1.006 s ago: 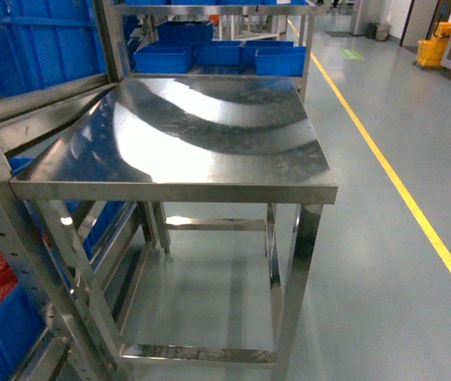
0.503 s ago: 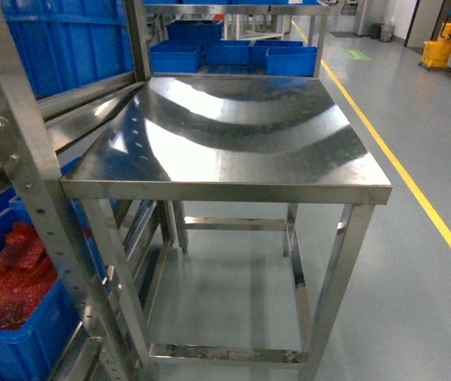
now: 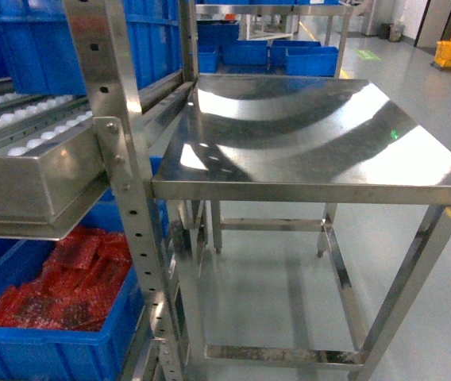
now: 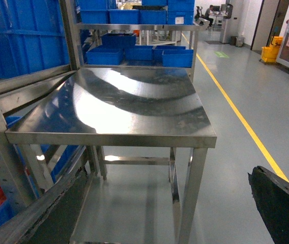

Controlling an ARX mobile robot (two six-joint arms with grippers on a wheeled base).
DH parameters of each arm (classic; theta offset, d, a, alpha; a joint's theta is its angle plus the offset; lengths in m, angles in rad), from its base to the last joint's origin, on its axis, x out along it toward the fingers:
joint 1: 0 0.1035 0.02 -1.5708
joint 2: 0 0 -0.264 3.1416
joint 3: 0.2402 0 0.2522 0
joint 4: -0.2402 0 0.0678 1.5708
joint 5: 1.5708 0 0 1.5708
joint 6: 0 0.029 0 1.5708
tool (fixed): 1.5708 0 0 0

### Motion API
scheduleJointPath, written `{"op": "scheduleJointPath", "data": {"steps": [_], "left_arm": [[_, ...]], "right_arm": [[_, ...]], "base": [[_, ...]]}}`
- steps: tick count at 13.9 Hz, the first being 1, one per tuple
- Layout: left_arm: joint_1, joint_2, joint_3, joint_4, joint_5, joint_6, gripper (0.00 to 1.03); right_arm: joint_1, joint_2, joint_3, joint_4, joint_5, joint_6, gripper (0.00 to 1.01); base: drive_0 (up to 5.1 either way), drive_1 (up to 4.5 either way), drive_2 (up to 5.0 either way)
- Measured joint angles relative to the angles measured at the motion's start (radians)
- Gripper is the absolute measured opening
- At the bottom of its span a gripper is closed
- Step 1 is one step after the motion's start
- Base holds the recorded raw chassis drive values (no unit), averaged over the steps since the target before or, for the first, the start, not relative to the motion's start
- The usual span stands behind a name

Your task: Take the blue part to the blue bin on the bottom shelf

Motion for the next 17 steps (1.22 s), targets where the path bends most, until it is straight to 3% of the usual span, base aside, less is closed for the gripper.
{"op": "scheduleJointPath", "data": {"steps": [17], "left_arm": [[0.002,0.000,0.000,-0.001,0.000,0.000,0.43]], "right_arm": [[0.000,0.000,0.000,-0.003,0.000,0.000,0.98]], "base": [[-4.9,2.89,1.9]]}}
